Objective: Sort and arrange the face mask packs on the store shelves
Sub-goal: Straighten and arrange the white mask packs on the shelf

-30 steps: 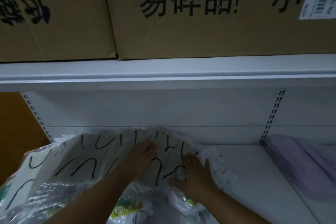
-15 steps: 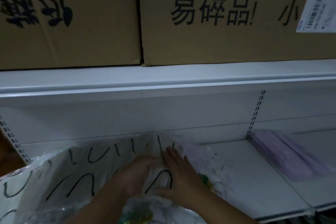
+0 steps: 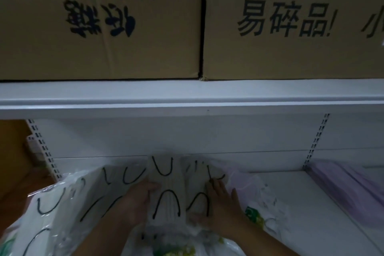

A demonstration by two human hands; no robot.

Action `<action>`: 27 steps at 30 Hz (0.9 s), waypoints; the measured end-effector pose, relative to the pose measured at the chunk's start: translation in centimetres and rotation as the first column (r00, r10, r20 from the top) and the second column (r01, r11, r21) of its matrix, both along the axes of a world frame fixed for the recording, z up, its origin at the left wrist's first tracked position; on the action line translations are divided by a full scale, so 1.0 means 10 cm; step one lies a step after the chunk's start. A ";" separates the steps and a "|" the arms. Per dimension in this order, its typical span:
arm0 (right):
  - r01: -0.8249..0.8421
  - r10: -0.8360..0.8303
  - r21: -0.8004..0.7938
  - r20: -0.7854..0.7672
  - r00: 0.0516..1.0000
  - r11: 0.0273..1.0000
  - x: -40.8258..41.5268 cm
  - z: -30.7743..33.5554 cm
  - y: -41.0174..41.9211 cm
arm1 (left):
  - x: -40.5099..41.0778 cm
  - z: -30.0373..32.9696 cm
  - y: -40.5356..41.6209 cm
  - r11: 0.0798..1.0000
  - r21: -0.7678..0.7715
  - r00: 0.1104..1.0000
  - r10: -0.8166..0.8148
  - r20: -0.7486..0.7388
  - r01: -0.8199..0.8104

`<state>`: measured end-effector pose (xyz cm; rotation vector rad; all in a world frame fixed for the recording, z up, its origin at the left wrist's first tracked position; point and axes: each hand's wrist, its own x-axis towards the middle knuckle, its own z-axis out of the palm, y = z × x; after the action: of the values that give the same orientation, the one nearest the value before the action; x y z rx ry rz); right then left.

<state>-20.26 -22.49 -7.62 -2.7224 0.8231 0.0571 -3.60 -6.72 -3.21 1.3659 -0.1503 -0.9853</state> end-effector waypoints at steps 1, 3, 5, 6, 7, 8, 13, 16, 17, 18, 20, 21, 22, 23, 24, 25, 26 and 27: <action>-0.001 0.001 0.001 -0.007 1.000 1.000 0.02 -0.02 -0.01 | 0.01 0.01 0.02 1.000 0.009 1.000 -0.002 0.002 0.002; 0.001 0.000 -0.023 0.009 1.000 1.000 0.03 -0.05 -0.04 | 0.02 0.00 0.05 1.000 0.006 1.000 0.003 0.004 -0.003; 0.007 -0.005 -0.046 0.043 0.999 0.999 0.02 -0.05 -0.08 | 0.02 0.00 0.08 1.000 -0.002 1.000 0.007 -0.015 -0.007; 0.007 -0.004 -0.047 0.065 0.998 0.999 0.01 -0.04 -0.10 | 0.03 0.00 0.09 1.000 -0.001 1.000 0.009 -0.022 -0.009; 0.009 -0.004 -0.037 0.108 0.994 0.999 0.00 -0.02 -0.11 | 0.02 0.01 0.09 1.000 0.000 1.000 0.005 -0.029 -0.005; 0.012 -0.009 -0.014 0.176 0.984 1.000 -0.01 0.00 -0.13 | 0.02 0.02 0.10 1.000 0.000 0.999 0.002 -0.036 -0.002; -0.015 -0.165 0.304 0.556 0.815 0.953 -0.02 0.27 -0.07 | 0.04 0.06 0.13 1.000 -0.009 0.999 -0.015 -0.052 0.014; -0.108 -0.108 0.304 0.615 0.781 0.947 0.07 0.43 0.03 | 0.01 0.08 0.12 0.997 -0.069 0.998 -0.029 -0.059 0.025; -0.158 -0.019 0.257 0.573 0.820 0.954 0.12 0.46 0.07 | -0.02 0.09 0.11 0.995 -0.095 0.996 -0.037 -0.078 0.029; -0.209 0.100 0.183 0.472 0.876 0.961 0.17 0.48 0.12 | -0.04 0.09 0.11 0.991 -0.124 0.993 -0.059 -0.106 0.046; -0.336 0.319 0.036 0.235 0.918 0.941 0.27 0.46 0.19 | -0.08 0.11 0.11 0.980 -0.172 0.981 -0.123 -0.151 0.097; -0.386 0.378 0.015 0.168 0.910 0.922 0.31 0.43 0.23 | -0.09 0.11 0.11 0.978 -0.171 0.979 -0.145 -0.143 0.120; -0.411 0.405 0.023 0.134 0.905 0.911 0.34 0.41 0.28 | -0.11 0.12 0.12 0.978 -0.163 0.981 -0.153 -0.123 0.132; -0.425 0.418 0.039 0.124 0.900 0.904 0.37 0.39 0.31 | -0.11 0.11 0.13 0.980 -0.153 0.984 -0.143 -0.103 0.127; -0.432 0.424 0.049 0.119 0.898 0.900 0.40 0.37 0.33 | -0.11 0.10 0.14 0.984 -0.137 0.989 -0.125 -0.084 0.113; -0.435 0.428 0.047 0.113 0.897 0.899 0.42 0.35 0.35 | -0.10 0.10 0.15 0.989 -0.115 0.992 -0.106 -0.070 0.097; -0.442 0.435 0.040 0.112 0.893 0.896 0.43 0.34 0.36 | -0.10 0.10 0.16 0.992 -0.091 0.994 -0.091 -0.062 0.085; -0.452 0.446 0.029 0.119 0.887 0.892 0.43 0.34 0.37 | -0.10 0.10 0.18 0.994 -0.077 0.995 -0.080 -0.065 0.075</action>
<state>-15.92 -18.77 -4.24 -2.7742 0.1427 0.0279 -4.61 -4.95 -2.22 1.2652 -0.1879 -1.0791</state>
